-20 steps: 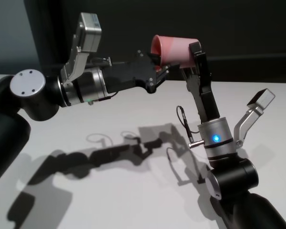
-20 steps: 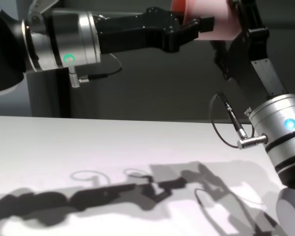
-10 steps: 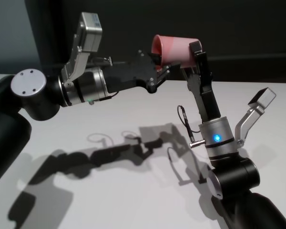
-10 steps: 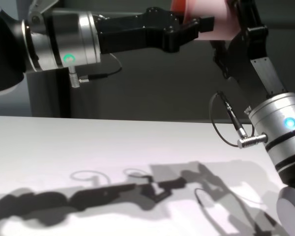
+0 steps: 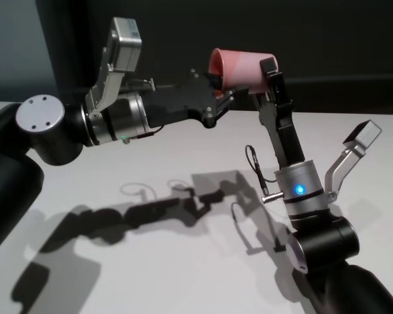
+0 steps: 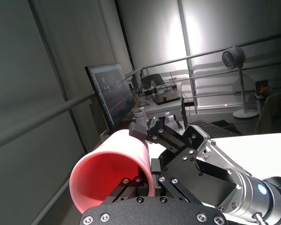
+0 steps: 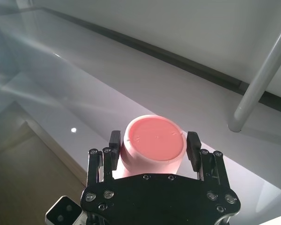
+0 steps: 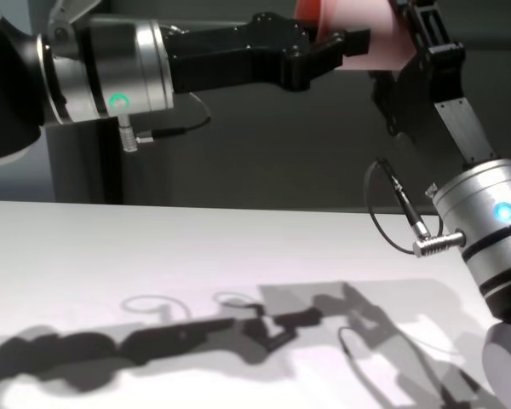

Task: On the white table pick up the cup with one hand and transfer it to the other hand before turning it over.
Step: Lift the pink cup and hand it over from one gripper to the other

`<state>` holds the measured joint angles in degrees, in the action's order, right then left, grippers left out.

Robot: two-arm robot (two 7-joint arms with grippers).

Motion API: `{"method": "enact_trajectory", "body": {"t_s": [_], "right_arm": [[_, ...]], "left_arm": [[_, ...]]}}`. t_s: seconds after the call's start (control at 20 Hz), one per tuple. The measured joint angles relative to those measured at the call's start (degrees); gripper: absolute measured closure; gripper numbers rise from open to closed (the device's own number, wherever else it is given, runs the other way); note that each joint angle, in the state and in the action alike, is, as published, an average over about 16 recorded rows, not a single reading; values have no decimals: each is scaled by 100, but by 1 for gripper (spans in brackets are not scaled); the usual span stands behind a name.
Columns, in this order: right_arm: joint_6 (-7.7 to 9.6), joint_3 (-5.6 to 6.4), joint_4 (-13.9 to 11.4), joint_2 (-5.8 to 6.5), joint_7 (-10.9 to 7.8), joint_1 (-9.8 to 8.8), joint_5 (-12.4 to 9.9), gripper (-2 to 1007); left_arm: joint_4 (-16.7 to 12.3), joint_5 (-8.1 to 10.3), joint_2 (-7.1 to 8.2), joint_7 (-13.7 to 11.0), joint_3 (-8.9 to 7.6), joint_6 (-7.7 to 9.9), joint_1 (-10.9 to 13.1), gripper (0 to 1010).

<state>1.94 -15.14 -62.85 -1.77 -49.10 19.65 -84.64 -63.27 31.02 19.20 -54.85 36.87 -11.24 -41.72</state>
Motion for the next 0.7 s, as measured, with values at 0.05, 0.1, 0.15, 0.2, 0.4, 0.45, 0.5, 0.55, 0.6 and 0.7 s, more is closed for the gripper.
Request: {"method": "enact_trajectory", "body": {"t_s": [0.05, 0.1, 0.15, 0.2, 0.4, 0.45, 0.5, 0.55, 0.6, 0.7], "right_arm": [[-8, -9, -7, 7, 6, -1, -1, 141], [-16, -18, -14, 13, 11, -2, -1, 156], [-23, -26, -20, 19, 15, -3, 0, 171], [-30, -33, -27, 24, 19, -4, 1, 185], [-51, -54, -48, 40, 28, -7, 12, 229], [-53, -55, -50, 41, 29, -7, 14, 235], [-53, -54, -51, 40, 29, -7, 15, 238], [-52, -52, -50, 39, 29, -8, 16, 240], [-52, -51, -50, 39, 30, -8, 17, 240], [-50, -48, -49, 37, 30, -9, 18, 240]], "left_arm": [[0, 0, 0, 0, 0, 0, 0, 964], [0, 0, 0, 0, 0, 0, 0, 964], [0, 0, 0, 0, 0, 0, 0, 964], [0, 0, 0, 0, 0, 0, 0, 964], [0, 0, 0, 0, 0, 0, 0, 964], [0, 0, 0, 0, 0, 0, 0, 964], [1, 0, 0, 0, 0, 0, 0, 964], [1, 0, 0, 0, 0, 0, 0, 964], [1, 0, 0, 0, 0, 0, 0, 964], [1, -1, -1, 0, 0, 1, 0, 964]]}}
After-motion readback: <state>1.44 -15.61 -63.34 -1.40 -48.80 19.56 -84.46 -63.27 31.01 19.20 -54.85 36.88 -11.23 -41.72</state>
